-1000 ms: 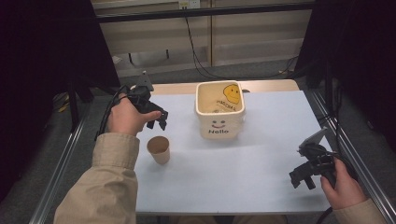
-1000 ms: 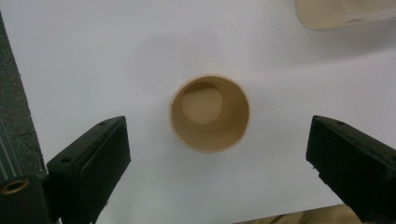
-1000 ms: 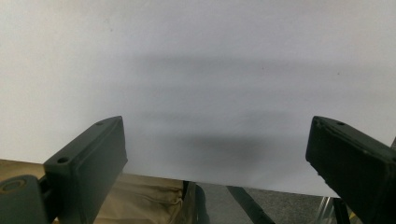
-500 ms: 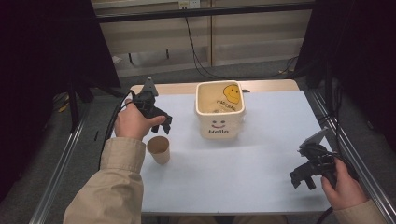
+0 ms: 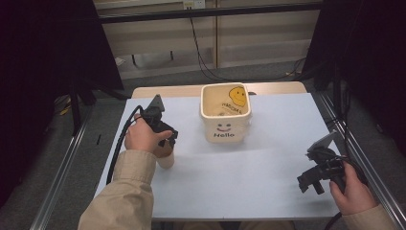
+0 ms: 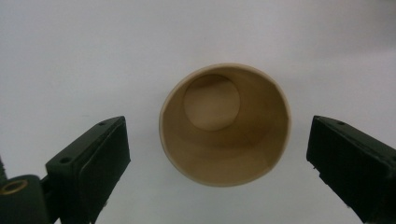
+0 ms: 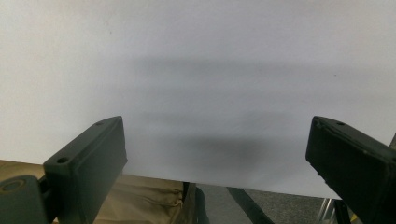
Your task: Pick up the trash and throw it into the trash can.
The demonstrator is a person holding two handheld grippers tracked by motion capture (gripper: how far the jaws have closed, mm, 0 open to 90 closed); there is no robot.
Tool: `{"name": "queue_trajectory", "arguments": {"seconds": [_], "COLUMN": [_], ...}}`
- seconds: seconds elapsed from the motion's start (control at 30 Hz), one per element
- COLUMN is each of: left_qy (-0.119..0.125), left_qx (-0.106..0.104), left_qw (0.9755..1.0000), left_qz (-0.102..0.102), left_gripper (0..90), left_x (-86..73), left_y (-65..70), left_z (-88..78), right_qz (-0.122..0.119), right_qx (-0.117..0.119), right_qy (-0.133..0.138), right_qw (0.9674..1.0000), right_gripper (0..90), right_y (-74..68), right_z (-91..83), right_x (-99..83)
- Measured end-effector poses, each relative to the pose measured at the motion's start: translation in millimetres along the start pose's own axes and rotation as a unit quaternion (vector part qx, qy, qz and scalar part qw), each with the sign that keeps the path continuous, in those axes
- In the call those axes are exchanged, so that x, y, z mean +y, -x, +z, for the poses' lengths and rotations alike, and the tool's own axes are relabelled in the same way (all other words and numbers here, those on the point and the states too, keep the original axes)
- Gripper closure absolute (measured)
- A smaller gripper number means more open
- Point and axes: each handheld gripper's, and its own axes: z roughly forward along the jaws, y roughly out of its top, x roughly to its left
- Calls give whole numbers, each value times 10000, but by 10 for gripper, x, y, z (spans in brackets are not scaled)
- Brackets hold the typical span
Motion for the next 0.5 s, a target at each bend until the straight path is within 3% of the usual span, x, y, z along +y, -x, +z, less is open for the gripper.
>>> {"name": "queue_trajectory", "arguments": {"seconds": [0.37,0.5], "left_qy": [-6,-149], "left_qx": [51,-29], "left_qw": [10000,9998], "left_qz": [-48,-114], "left_gripper": [62,118], "left_x": [-16,-32], "left_y": [27,34], "left_z": [198,277], "right_qz": [75,13], "right_qx": [48,65], "right_qy": [-18,4], "right_qw": [10000,10000], "right_gripper": [50,50], "right_y": [-7,4], "right_z": [-6,-2], "right_x": [0,2]}}
